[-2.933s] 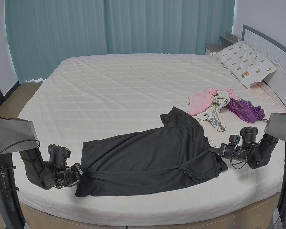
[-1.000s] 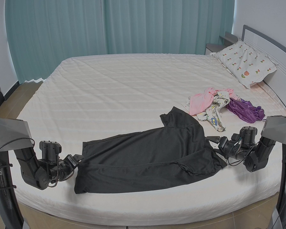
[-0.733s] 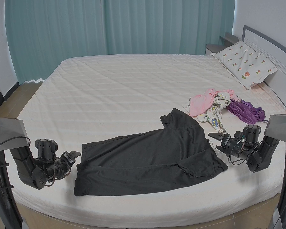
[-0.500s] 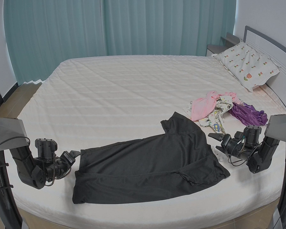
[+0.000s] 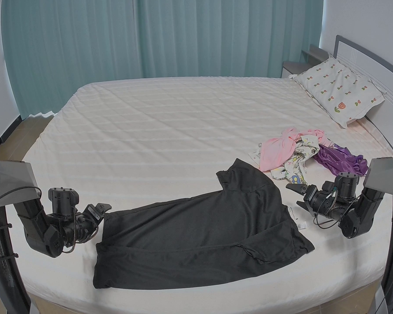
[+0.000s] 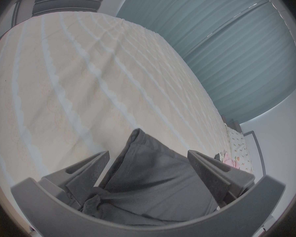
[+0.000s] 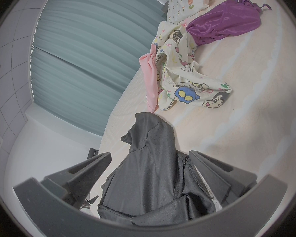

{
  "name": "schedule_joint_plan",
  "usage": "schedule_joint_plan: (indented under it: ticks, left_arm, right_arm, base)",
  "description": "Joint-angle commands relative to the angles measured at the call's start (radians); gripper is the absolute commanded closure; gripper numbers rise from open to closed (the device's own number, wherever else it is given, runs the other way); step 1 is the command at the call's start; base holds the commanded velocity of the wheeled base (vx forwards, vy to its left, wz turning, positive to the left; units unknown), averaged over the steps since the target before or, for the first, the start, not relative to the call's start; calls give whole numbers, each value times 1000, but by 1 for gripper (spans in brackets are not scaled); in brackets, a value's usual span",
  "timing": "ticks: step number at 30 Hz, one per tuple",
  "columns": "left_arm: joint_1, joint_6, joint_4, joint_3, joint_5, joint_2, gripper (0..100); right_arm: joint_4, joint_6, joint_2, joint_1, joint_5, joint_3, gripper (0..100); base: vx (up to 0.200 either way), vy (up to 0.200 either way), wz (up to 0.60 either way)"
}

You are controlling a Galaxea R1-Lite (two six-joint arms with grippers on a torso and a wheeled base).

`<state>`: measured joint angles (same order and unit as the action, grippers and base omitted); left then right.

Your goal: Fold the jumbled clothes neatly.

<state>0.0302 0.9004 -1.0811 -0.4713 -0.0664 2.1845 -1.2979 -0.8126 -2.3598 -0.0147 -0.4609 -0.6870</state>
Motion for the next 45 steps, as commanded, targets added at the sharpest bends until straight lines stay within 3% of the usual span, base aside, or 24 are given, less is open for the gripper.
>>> schedule_joint_plan:
  ticks: [1,9,15,23,29,45]
  left_arm:
    - [0,0,1,-18,0,3,0]
    - [-6,-15,16,-101,28,32,0]
    - [-33,-164,105,-179,30,46,0]
    - [-39,-233,104,-242,14,95,0]
    - [-44,-239,20,-187,-55,90,0]
    - [-46,-244,-36,-171,-58,104,0]
  right_arm:
    - [0,3,-9,-5,-1,0,0]
    - [0,10,-13,-8,1,0,0]
    - [0,12,-15,-22,1,6,0]
    - [-1,29,-30,-41,2,12,0]
    - [-3,32,-35,-44,2,12,0]
    - [-3,33,-42,-50,5,12,0]
  base:
    - [0,0,0]
    - [0,0,0]
    - [0,0,0]
    - [0,0,0]
    - [0,0,0]
    - [0,0,0]
